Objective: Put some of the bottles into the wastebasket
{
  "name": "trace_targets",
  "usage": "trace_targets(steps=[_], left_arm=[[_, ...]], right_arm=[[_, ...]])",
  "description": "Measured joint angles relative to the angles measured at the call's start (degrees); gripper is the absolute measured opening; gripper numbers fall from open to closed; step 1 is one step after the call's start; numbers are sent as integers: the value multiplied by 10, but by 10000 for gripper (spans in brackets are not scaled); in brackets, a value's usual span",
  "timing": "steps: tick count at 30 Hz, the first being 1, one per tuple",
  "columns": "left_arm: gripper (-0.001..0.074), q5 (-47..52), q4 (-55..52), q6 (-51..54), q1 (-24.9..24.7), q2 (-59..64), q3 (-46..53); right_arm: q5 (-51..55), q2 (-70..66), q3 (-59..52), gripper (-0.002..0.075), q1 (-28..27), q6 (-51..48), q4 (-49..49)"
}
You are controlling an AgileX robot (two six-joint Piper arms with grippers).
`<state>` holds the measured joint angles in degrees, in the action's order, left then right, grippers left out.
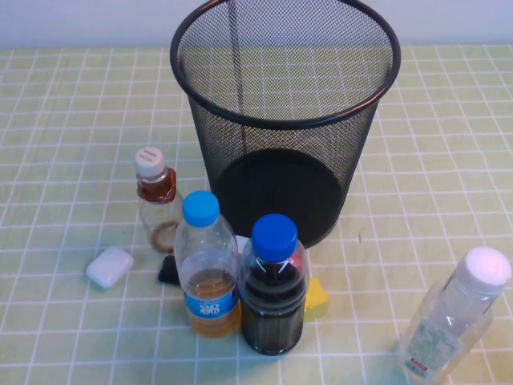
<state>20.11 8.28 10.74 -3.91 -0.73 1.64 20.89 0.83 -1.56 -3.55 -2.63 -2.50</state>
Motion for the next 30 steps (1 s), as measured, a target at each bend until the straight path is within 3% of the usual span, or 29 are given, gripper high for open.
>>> trace_targets(steps=[12,16,22,30], left_arm=[[1,0,0,0,0,0,0],[1,0,0,0,0,0,0],[1,0,-9,10,0,0,0],[1,0,-35,15,0,0,0]], right_arm=[[0,0,0,-8,0,6,-42],[-4,0,0,-7,0,38,4],[-76,0,-1,-8,0,69,150],[-209,0,-1,-8,0,71,196]])
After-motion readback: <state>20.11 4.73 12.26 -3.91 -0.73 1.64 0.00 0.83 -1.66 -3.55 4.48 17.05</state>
